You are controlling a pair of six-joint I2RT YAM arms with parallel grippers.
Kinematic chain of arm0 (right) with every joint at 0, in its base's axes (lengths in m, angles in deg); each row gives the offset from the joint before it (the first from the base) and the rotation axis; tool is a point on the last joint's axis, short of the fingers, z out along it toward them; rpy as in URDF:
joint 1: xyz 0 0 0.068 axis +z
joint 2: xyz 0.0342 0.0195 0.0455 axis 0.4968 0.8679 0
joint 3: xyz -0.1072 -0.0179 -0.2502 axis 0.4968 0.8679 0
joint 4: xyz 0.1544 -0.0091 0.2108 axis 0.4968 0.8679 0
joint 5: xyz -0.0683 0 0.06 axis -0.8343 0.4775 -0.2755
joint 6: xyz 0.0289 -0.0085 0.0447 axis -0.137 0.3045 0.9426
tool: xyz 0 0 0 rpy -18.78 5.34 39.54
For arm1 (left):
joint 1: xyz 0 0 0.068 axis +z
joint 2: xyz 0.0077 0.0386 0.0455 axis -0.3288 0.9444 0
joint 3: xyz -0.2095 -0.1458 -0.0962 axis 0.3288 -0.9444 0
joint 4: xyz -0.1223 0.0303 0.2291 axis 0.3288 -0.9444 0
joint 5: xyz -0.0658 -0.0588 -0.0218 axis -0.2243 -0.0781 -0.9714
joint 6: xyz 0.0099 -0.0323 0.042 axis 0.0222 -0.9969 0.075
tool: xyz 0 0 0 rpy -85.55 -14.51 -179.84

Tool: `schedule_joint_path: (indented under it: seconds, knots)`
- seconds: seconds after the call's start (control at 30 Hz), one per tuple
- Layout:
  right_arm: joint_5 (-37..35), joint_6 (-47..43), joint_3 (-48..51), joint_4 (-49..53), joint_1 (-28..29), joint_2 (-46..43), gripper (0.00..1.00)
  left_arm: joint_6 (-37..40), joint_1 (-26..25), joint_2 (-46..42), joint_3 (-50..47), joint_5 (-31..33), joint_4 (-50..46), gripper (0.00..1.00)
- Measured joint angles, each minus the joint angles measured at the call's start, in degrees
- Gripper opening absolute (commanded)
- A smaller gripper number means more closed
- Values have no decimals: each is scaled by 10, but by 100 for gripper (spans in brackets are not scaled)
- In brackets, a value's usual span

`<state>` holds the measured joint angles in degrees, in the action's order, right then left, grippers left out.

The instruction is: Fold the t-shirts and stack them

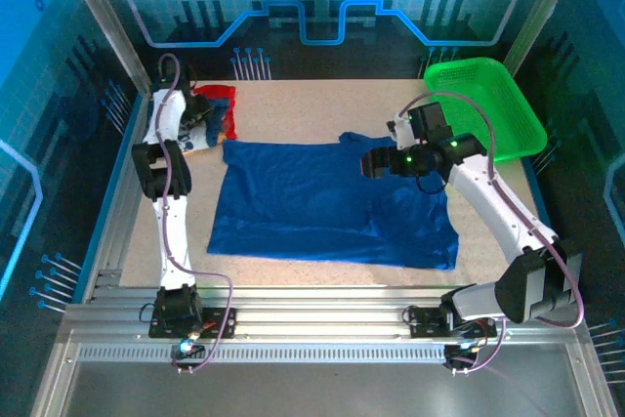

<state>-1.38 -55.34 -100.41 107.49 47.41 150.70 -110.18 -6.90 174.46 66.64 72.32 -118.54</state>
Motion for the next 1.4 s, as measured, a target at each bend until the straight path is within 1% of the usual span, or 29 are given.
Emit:
schedule_joint_path:
  seconds: [0.07, 0.2, 0.27, 0.33, 0.43, 0.5, 0.6, 0.77, 0.9, 1.0, 1.1, 1.4]
  knots:
    - [-1, 0, -1, 7, 0, 9, 97, 11, 6, 0, 2, -7, 0, 50]
    - [-10, 4, -5, 14, 0, 38, 97, 19, 8, 0, 6, -35, 8, 75]
    - [-16, 6, -6, 14, 0, 53, 97, 19, 6, -4, 6, -50, 13, 83]
    - [-21, 10, -11, 14, -3, 68, 97, 19, 4, -18, -4, -63, 21, 85]
    - [-26, 11, -30, 14, -13, 96, 97, 20, -1, -72, -61, -72, 35, 85]
    - [-28, 11, -40, 9, -23, 110, 97, 20, -8, -124, -100, -76, 39, 84]
    - [-27, 11, -52, 4, -40, 125, 97, 26, -24, -195, -141, -81, 42, 80]
    - [-18, 11, -57, -6, -51, 130, 97, 41, -49, -256, -207, -95, 47, 74]
    - [-10, 11, -57, -14, -54, 130, 97, 42, -54, -254, -277, -98, 46, 70]
    - [-6, 11, -57, -17, -57, 130, 97, 40, -53, -239, -307, -96, 42, 67]
    - [-5, 11, -55, -21, -59, 130, 97, 38, -53, -227, -321, -96, 43, 66]
    - [-4, 11, -40, -27, -73, 130, 97, 33, -59, -199, -322, -96, 56, 62]
